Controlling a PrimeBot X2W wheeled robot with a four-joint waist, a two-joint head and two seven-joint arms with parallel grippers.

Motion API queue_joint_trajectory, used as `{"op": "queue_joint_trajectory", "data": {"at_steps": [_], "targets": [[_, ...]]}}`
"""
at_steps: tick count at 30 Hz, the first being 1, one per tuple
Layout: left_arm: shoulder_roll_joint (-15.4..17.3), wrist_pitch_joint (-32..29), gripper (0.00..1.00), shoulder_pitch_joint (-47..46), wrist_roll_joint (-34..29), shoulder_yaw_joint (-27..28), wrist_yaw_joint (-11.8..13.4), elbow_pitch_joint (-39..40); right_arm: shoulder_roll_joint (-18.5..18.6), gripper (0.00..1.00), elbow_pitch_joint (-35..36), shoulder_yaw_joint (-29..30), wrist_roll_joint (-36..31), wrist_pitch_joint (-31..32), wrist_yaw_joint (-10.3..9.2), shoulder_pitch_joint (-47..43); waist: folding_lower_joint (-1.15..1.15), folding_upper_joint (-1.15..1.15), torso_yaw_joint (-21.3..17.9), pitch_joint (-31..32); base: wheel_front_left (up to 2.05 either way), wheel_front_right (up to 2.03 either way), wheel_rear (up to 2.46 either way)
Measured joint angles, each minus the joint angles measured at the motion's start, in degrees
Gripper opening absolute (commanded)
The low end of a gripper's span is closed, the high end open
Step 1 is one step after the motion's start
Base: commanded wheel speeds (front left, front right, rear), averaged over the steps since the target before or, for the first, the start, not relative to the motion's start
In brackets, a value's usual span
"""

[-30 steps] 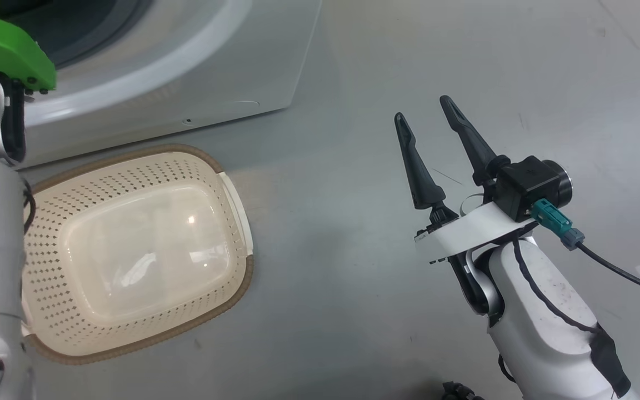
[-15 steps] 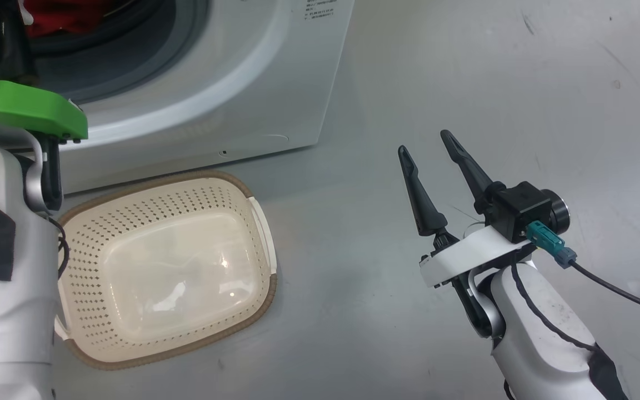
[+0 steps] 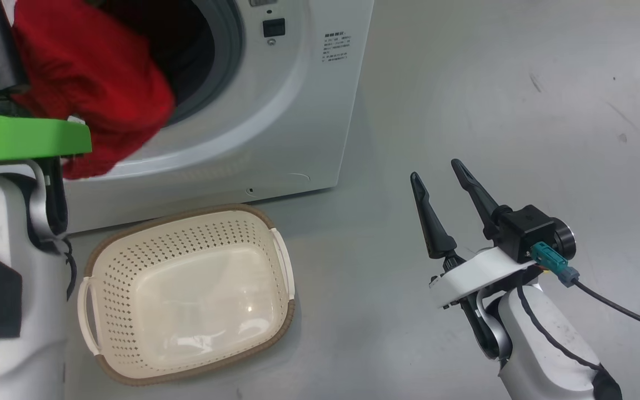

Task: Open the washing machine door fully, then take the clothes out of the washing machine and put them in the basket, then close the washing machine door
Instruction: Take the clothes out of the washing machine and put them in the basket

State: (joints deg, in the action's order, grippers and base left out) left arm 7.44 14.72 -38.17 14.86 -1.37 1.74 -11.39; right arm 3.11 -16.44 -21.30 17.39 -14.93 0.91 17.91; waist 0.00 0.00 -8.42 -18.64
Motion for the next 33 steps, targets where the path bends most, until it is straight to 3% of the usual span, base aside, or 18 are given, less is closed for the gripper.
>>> {"op": "queue_joint_trajectory", "data": {"at_steps": [17, 33], "targets": [[-1.5, 0.1, 0.00, 11.4, -1.9, 0.7, 1.1, 18.4, 0.0, 1.00, -0.9, 0.8, -0.4, 0.0, 0.56, -4.0, 0.00, 0.00, 2.3, 7.2, 0.00, 0.00, 0.00], [-3.0, -1.6, 0.00, 27.0, -2.2, -0.9, 2.1, 20.8, 0.0, 1.00, -0.7, 0.8, -0.4, 0.0, 1.03, -5.6, 0.00, 0.00, 2.6, 9.4, 0.00, 0.00, 0.00]]}}
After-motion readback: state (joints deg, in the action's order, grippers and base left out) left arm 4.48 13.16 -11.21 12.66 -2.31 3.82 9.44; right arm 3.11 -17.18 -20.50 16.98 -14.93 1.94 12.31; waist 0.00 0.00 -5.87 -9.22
